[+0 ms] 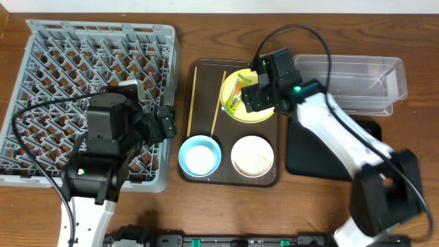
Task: Sort waste into correct bins and load items into the dishwasher
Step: 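Grasp the crumpled tissue from the yellow plate with right gripper, drop into clear bin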
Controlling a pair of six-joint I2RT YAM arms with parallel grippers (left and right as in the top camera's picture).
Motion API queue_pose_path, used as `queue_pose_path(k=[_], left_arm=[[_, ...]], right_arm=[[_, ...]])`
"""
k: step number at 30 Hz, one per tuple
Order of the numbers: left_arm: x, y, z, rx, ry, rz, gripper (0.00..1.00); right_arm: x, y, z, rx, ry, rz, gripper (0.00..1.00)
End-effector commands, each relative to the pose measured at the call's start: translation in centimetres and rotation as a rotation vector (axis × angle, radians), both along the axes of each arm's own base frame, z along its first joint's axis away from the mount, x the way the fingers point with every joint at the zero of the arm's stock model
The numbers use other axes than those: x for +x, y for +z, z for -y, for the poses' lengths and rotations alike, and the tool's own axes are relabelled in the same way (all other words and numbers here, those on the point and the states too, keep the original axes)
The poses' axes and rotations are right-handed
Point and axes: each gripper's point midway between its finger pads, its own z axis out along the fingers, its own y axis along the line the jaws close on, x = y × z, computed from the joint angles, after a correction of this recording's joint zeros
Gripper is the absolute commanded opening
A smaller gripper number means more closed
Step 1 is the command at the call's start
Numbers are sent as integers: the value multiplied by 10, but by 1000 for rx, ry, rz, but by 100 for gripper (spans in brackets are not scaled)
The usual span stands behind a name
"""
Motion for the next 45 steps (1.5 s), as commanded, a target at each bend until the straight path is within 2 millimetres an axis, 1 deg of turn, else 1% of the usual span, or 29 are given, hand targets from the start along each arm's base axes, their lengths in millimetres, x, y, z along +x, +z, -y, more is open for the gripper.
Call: queue_pose_path(k=[1,3,5,6,8,9,10,11,12,15,17,18,20,22,24,25,27,31,33,34,35,36,37,38,39,41,43,45], left_arm=[[3,5,1,-8,-7,4,96],[3,3,1,-7,-7,-3,96],[3,1,1,-7,-7,-8,96],[3,1,1,-6,-7,-10,96],[4,0,1,-6,-7,-13,96],[4,-1,1,-6,-7,-16,96],[4,-1,1,-6,-7,-17,96],[4,-2,2,-6,-7,-19,96],[5,-2,2,-6,-7,-19,96],[5,-2,2,-6,-7,-19,96],[5,-2,2,-6,-7,-19,96],[5,-2,2,-6,-7,-19,96],[5,-2,2,-6,-7,-19,96],[5,-2,2,-6,-7,-19,96],[5,-2,2,-6,-7,-19,96],[5,-2,2,-6,-7,-19,96],[5,-2,1,-5,-7,-19,96],[5,-2,2,-6,-7,-19,96],[5,-2,2,-6,-7,-19,96],[5,-2,2,-6,-7,-19,96],[5,-2,2,-6,-7,-19,96],[5,-2,2,-6,-7,-19,96],[5,-2,2,-6,-7,-19,96],[5,-2,2,-6,-7,-19,96],[5,-2,2,-6,-7,-19,96],[5,-2,2,-6,-7,-19,96],[5,-1,2,-6,-7,-19,96],[5,-2,2,-6,-7,-19,96]], right_arm=[[19,-36,24,-125,-132,2,74],[22,-57,24,-114,-128,-29,70],[18,-76,19,-89,-108,-82,60],[15,-84,18,-87,-100,-106,56],[8,-97,19,-105,-97,-144,47],[7,-98,21,-112,-98,-153,36],[5,-97,21,-114,-99,-157,22],[5,-90,22,-103,-112,-158,9],[7,-82,23,-94,-127,-153,2],[16,-39,24,-26,-138,-96,1],[23,-3,30,26,-153,-33,1],[26,18,38,46,-171,8,1],[30,50,58,72,-212,69,1],[32,73,82,85,-262,111,1],[33,86,109,85,-318,132,1],[34,88,122,82,-343,135,1],[36,87,144,68,-381,132,1],[43,72,194,-28,-507,130,1],[49,71,216,-73,-568,156,2],[51,72,223,-78,-587,168,13],[53,73,223,-61,-582,171,45],[53,74,218,-44,-543,169,65],[53,76,210,-26,-492,170,72],[52,78,201,-4,-448,168,76],[51,79,192,23,-411,164,77],[48,84,167,91,-335,155,77],[42,87,134,165,-247,135,77],[33,87,93,224,-142,106,75]])
